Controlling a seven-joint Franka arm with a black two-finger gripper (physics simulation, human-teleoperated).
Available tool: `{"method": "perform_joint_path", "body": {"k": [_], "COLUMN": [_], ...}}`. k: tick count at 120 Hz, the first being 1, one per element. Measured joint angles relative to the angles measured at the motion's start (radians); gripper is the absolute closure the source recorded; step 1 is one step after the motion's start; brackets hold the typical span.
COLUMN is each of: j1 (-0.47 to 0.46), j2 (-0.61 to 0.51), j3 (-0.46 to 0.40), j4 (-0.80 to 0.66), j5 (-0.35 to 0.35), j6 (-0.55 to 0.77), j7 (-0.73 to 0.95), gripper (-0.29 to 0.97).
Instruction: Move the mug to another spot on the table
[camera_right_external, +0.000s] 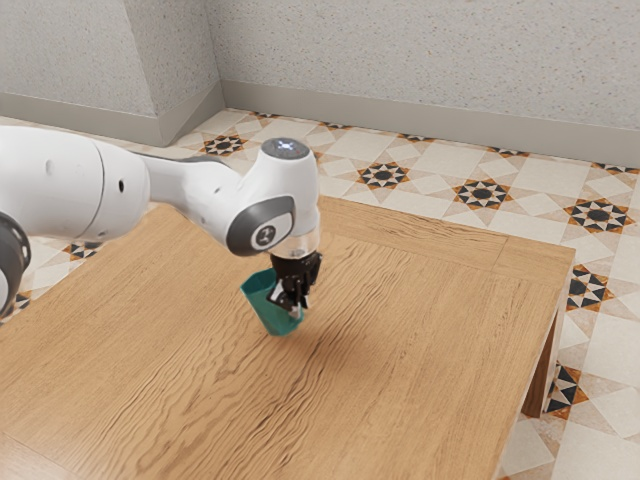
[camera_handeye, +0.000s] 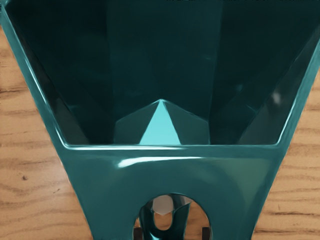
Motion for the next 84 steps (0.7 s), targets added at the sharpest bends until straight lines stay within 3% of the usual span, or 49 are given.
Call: {"method": "perform_joint_path", "body": {"k": [9, 39, 84], "j1": [0.006, 0.003, 0.046], "j2": [0.000, 0.000, 0.076], "j3": [0.015, 0.019, 0.018], "j4": [-0.007, -0.006, 0.058], "j5": [0.006, 0.124, 0.162], "j6": [-0.008, -0.071, -0.091], "j7": [0.014, 0.066, 0.142], "gripper": [0.73, 0.72, 0.73]}}
